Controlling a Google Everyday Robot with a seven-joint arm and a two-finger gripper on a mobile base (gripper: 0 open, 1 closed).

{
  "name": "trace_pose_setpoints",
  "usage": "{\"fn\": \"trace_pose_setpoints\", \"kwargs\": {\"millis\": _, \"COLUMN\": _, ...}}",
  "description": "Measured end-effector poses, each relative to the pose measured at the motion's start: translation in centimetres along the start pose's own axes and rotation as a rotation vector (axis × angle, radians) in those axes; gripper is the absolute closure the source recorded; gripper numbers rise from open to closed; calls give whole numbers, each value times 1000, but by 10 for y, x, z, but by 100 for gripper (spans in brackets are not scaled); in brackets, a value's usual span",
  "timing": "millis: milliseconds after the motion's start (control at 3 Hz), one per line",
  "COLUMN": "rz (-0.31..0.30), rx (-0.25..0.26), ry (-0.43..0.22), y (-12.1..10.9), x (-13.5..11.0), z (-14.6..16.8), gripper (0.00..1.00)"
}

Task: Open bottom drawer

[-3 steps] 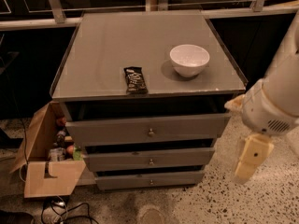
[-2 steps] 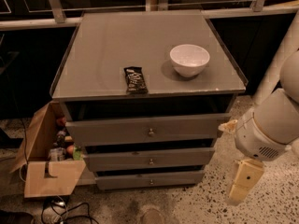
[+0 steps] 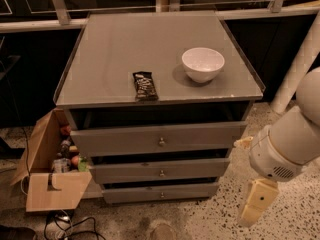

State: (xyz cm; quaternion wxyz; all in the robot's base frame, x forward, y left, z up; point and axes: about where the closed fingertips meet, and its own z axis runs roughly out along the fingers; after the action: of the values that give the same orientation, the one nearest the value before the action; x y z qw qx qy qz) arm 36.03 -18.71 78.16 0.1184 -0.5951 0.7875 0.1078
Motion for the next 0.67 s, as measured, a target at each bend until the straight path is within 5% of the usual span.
{"fn": "trace_pose_setpoints", "kwargs": {"millis": 667, "rz": 82, "rx": 69, "ry": -93, "y": 3, "x": 39, "z": 68, "gripper": 0}}
